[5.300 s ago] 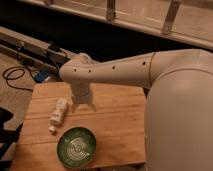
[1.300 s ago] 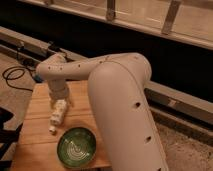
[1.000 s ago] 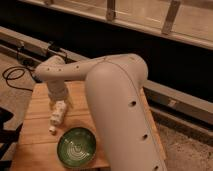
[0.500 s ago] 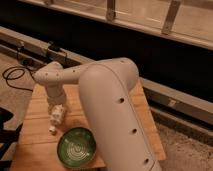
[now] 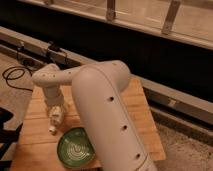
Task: Place the bottle in the ceramic bowl
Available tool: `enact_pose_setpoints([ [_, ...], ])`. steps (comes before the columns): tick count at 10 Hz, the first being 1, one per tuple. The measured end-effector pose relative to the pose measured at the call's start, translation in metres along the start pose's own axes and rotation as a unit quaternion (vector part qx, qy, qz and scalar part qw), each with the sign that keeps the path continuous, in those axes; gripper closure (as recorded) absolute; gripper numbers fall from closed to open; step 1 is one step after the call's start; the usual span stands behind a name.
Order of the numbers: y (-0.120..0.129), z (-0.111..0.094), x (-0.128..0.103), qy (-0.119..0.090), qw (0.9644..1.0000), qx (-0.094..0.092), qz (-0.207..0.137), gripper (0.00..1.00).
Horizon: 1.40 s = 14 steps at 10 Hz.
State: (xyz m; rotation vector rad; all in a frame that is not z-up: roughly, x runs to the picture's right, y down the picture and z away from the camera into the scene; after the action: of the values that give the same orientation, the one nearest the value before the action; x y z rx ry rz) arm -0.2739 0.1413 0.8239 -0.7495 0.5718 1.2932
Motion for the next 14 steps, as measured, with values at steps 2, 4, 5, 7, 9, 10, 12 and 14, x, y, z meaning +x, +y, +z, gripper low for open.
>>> enact_pose_setpoints([
  [2,0.007,0.018,0.001,0.024,0.9997,0.001,-0.006,0.35],
  [4,0.007,0.029,-0.002,0.039,0.9992,-0.001,-0.007,0.35],
  [5,0.007,0.035,-0.003,0.048,0.9988,-0.002,-0.009,0.35],
  [7,0.007,0.04,-0.002,0.055,0.9984,-0.002,-0.015,0.37],
  [9,0.009,0.04,0.002,0.048,0.9984,0.001,-0.03,0.57],
  [10,0.009,0.039,0.005,0.046,0.9984,0.0,-0.033,0.66],
  [12,-0.002,0.035,0.007,0.04,0.9989,-0.002,-0.025,0.86],
  [14,-0.016,0.024,0.008,0.023,0.9997,-0.012,-0.002,1.0],
])
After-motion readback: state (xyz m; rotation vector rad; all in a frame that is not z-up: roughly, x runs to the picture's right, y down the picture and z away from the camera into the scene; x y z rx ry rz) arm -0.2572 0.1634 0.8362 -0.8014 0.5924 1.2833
